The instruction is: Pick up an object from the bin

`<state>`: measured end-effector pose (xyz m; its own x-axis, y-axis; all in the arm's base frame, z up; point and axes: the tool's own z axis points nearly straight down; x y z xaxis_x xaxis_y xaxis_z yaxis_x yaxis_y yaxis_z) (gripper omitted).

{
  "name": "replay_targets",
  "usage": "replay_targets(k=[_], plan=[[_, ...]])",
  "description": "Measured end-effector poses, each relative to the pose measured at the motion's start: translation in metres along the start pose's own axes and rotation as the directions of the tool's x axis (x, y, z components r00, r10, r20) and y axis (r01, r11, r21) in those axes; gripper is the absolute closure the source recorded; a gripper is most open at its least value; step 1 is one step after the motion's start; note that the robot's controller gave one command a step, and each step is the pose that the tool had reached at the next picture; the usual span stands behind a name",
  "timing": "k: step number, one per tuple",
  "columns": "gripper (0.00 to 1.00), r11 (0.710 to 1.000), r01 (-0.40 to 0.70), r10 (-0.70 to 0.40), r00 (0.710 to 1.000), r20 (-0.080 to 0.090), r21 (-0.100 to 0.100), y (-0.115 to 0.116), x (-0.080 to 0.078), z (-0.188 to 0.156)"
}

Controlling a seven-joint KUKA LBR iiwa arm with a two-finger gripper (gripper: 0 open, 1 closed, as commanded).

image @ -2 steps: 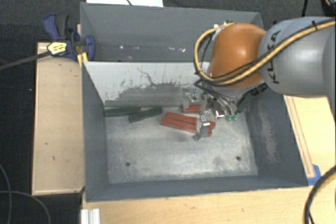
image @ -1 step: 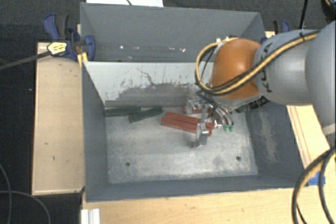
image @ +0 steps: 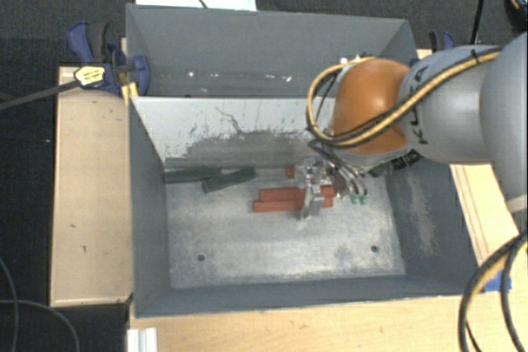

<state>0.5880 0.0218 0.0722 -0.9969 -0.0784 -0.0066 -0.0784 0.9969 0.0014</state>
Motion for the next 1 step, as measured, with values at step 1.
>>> replay_targets(k=[1], plan=[[1.00, 1.000, 0.014, -0.014, 1.000, 0.003, 0.001, 0.0232, 0.0026, -0.1367]])
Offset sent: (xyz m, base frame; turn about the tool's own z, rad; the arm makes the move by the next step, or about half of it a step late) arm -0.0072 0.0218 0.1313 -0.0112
